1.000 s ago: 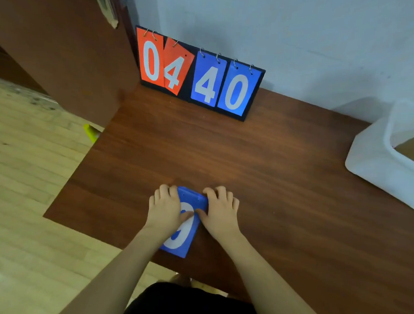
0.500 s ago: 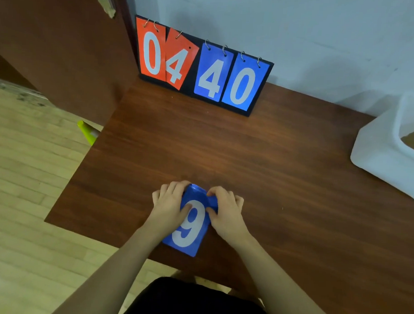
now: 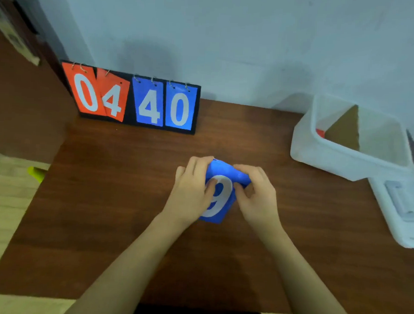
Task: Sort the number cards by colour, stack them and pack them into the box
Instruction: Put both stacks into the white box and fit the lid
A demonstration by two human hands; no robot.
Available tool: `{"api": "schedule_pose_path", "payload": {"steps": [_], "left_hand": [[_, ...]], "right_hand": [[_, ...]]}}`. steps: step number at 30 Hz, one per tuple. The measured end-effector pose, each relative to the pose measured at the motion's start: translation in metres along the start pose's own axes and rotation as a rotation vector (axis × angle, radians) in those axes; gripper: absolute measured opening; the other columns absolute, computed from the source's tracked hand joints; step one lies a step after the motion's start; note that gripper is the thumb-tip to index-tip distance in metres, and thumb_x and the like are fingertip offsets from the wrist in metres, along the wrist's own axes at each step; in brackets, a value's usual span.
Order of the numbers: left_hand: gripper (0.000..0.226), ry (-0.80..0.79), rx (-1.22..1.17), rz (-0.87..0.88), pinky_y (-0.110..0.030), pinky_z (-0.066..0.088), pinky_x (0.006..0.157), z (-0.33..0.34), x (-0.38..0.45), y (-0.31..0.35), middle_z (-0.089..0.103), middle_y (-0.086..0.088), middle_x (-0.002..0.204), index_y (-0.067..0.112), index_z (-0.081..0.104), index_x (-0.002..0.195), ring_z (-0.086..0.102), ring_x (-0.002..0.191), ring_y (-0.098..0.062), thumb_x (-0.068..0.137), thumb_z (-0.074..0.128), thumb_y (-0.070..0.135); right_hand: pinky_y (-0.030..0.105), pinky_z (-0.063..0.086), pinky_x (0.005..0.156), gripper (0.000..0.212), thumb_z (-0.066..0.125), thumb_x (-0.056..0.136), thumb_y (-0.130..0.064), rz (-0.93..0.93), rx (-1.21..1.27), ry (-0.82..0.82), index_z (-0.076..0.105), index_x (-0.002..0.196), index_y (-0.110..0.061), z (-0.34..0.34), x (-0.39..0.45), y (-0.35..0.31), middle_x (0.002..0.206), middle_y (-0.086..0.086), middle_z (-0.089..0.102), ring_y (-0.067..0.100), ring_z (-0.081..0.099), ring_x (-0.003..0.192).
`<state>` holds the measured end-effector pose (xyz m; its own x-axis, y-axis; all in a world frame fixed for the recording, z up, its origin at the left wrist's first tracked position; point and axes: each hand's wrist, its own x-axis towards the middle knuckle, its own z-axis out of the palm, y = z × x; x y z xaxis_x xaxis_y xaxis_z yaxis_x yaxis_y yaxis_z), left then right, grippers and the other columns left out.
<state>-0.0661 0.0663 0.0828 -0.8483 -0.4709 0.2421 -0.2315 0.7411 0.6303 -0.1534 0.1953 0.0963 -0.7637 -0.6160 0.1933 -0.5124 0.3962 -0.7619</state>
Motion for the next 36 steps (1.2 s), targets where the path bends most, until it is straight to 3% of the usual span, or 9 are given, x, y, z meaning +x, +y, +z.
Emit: {"api": "schedule_pose_path", "payload": {"steps": [3, 6, 14, 18, 20, 25, 29, 32, 36], "left_hand": [[0.044, 0.032, 0.029, 0.174, -0.025, 0.033, 0.07, 0.017, 0.038, 0.044, 0.057, -0.005, 0.098, 0.006, 0.05, 0.125, 0.043, 0.076, -0.01, 0.083, 0.061, 0.01], [0.043, -0.022, -0.008, 0.245, -0.025, 0.033, 0.076, 0.043, 0.077, 0.093, 0.056, -0.005, 0.107, 0.013, 0.048, 0.128, 0.05, 0.086, -0.014, 0.086, 0.057, 0.014], [0.041, -0.101, -0.092, 0.298, -0.028, 0.037, 0.083, 0.146, 0.177, 0.22, 0.056, -0.009, 0.111, 0.012, 0.054, 0.122, 0.052, 0.091, -0.02, 0.082, 0.06, 0.007], [0.042, -0.144, -0.167, 0.198, -0.04, 0.05, 0.08, 0.185, 0.212, 0.264, 0.049, -0.004, 0.12, 0.017, 0.05, 0.129, 0.058, 0.087, -0.022, 0.088, 0.057, 0.015], [0.041, -0.146, -0.197, 0.176, -0.037, 0.051, 0.077, 0.202, 0.23, 0.279, 0.048, -0.001, 0.12, 0.02, 0.049, 0.129, 0.058, 0.082, -0.02, 0.089, 0.056, 0.016], [0.037, -0.134, -0.35, 0.124, -0.026, 0.051, 0.075, 0.242, 0.28, 0.292, 0.047, 0.003, 0.112, 0.017, 0.052, 0.124, 0.059, 0.084, -0.016, 0.088, 0.057, 0.012], [0.034, -0.22, -0.274, 0.103, -0.027, 0.051, 0.075, 0.271, 0.301, 0.273, 0.045, 0.001, 0.111, 0.013, 0.053, 0.12, 0.058, 0.083, -0.017, 0.086, 0.059, 0.012], [0.032, -0.403, -0.113, 0.094, -0.029, 0.049, 0.084, 0.29, 0.29, 0.252, 0.045, 0.003, 0.115, 0.018, 0.051, 0.119, 0.054, 0.094, -0.016, 0.088, 0.058, 0.019], [0.037, -0.434, 0.05, 0.126, -0.037, 0.042, 0.098, 0.3, 0.28, 0.243, 0.045, -0.001, 0.127, 0.018, 0.046, 0.126, 0.05, 0.111, -0.023, 0.09, 0.054, 0.026]], "right_hand": [[0.021, 0.046, 0.082, 0.035, 0.059, 0.08, 0.003, 0.023, -0.018, 0.06, 0.063, 0.107, -0.019, -0.056, 0.02, 0.014, 0.099, -0.01, 0.059, 0.013, 0.057, 0.094], [0.002, 0.039, 0.078, 0.035, 0.06, 0.08, 0.004, 0.022, -0.031, 0.128, 0.063, 0.109, -0.016, -0.113, 0.039, 0.04, 0.101, -0.002, 0.061, -0.006, 0.053, 0.092], [0.0, 0.035, 0.079, 0.039, 0.056, 0.076, 0.007, 0.051, -0.016, 0.291, 0.062, 0.103, -0.02, -0.247, 0.089, 0.137, 0.095, -0.005, 0.058, -0.007, 0.05, 0.088], [0.01, 0.04, 0.082, 0.034, 0.05, 0.079, -0.002, 0.036, -0.036, 0.333, 0.064, 0.108, -0.013, -0.292, 0.109, 0.178, 0.097, -0.007, 0.058, -0.002, 0.053, 0.094], [0.016, 0.043, 0.082, 0.035, 0.049, 0.082, -0.002, 0.021, -0.063, 0.365, 0.065, 0.111, -0.013, -0.307, 0.121, 0.197, 0.097, -0.008, 0.058, 0.011, 0.055, 0.093], [0.022, 0.047, 0.078, 0.031, 0.051, 0.086, -0.001, 0.054, -0.051, 0.456, 0.067, 0.112, -0.01, -0.324, 0.168, 0.23, 0.095, -0.004, 0.056, 0.019, 0.057, 0.088], [0.042, 0.05, 0.087, 0.03, 0.052, 0.087, -0.002, 0.165, -0.07, 0.301, 0.067, 0.111, -0.012, -0.317, 0.194, 0.267, 0.1, 0.006, 0.066, 0.024, 0.061, 0.093], [0.034, 0.03, 0.094, 0.033, 0.05, 0.089, -0.001, 0.261, -0.19, 0.132, 0.067, 0.111, -0.018, -0.302, 0.181, 0.293, 0.106, 0.003, 0.066, 0.02, 0.059, 0.098], [0.023, 0.009, 0.08, 0.034, 0.047, 0.092, -0.007, 0.221, -0.372, 0.119, 0.065, 0.115, -0.024, -0.293, 0.175, 0.297, 0.105, -0.001, 0.065, 0.017, 0.053, 0.1]]}}
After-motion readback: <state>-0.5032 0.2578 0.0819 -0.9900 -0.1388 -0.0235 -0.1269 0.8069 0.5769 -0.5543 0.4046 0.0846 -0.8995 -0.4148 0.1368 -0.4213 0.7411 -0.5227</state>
